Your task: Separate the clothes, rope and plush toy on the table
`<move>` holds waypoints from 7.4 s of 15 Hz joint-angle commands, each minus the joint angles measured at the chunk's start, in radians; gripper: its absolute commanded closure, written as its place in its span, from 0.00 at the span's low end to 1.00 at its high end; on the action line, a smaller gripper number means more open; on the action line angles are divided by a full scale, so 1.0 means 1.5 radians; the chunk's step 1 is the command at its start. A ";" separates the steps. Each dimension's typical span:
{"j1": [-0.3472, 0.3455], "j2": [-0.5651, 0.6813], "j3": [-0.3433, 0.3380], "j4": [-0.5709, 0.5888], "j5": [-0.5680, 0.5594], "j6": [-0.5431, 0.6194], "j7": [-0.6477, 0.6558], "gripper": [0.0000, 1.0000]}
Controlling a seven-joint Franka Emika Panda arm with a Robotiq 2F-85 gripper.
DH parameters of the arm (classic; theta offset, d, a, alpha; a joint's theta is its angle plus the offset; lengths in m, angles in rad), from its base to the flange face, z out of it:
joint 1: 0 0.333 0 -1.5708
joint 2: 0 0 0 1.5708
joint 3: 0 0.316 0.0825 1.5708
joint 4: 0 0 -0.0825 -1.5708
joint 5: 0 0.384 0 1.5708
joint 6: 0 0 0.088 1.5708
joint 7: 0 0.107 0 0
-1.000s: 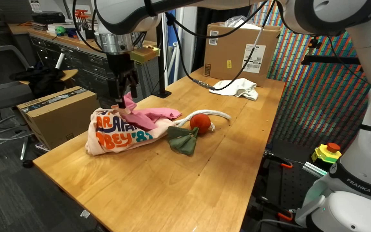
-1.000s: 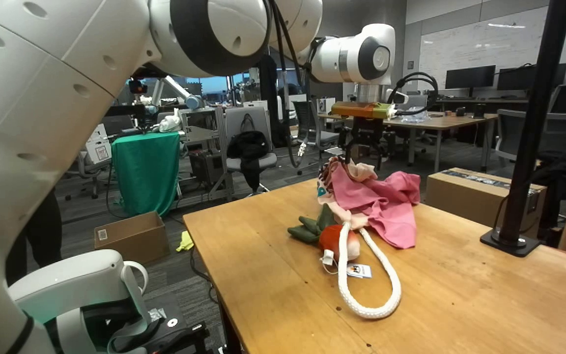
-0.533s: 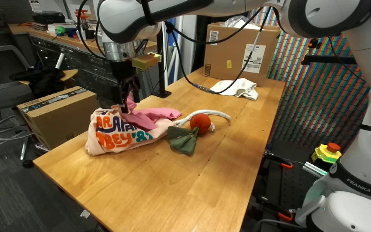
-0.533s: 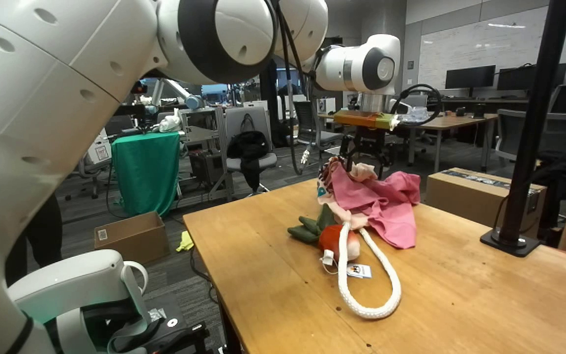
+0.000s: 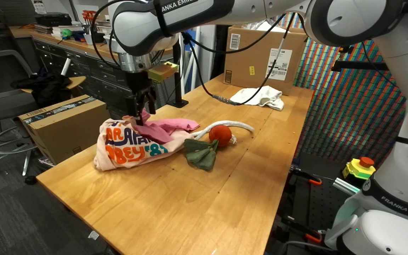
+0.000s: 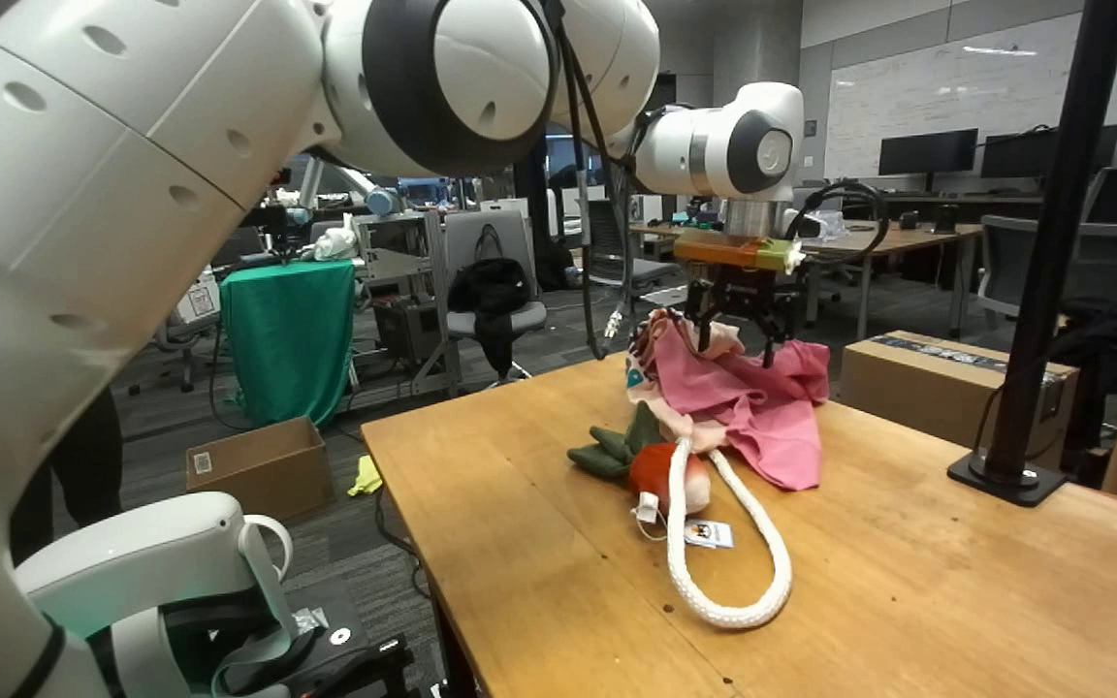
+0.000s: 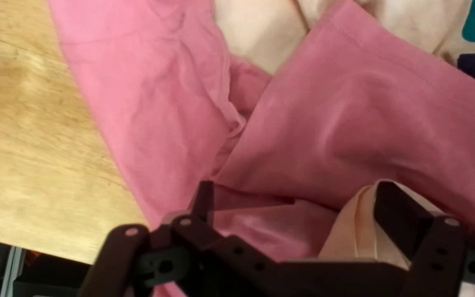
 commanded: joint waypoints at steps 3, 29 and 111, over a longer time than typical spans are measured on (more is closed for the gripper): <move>-0.006 0.007 -0.001 -0.007 0.005 0.080 -0.024 0.00; 0.023 -0.017 -0.079 -0.069 -0.143 0.153 -0.004 0.96; 0.035 -0.118 0.116 -0.169 0.135 0.287 -0.108 0.91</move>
